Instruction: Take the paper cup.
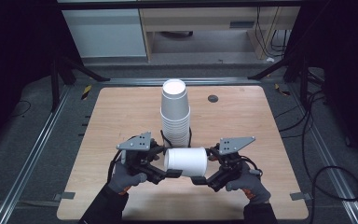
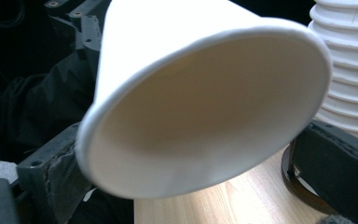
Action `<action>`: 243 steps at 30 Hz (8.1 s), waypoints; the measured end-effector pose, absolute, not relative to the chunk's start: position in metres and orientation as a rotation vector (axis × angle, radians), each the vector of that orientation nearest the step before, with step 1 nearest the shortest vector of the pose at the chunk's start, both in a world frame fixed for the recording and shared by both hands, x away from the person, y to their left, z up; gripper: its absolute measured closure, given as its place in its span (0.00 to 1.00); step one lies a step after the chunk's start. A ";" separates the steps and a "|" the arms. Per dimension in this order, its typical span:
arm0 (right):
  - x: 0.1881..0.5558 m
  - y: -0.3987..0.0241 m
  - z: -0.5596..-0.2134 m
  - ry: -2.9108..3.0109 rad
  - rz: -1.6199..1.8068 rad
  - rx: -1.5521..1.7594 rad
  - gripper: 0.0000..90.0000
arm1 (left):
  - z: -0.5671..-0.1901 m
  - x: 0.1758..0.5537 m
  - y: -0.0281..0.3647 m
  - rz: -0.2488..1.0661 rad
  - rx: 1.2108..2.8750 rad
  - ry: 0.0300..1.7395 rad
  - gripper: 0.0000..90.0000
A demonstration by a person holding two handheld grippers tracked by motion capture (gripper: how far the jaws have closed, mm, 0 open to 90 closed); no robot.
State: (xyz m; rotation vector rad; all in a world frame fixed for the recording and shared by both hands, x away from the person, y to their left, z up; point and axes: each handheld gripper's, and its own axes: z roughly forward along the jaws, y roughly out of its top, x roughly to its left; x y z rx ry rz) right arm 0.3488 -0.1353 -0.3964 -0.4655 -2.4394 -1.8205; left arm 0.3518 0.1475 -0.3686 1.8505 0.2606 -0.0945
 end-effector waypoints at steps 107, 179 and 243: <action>0.372 -0.101 -0.372 -2.824 -1.289 -0.229 0.11 | -0.370 0.362 0.139 -0.060 2.155 0.238 0.25; 0.365 -0.130 -0.384 -2.492 -1.799 -0.546 0.04 | -0.382 0.360 0.148 0.003 1.935 0.275 0.25; 0.364 -0.131 -0.387 -2.434 -1.779 -0.478 0.13 | -0.383 0.361 0.142 -0.021 1.959 0.199 0.25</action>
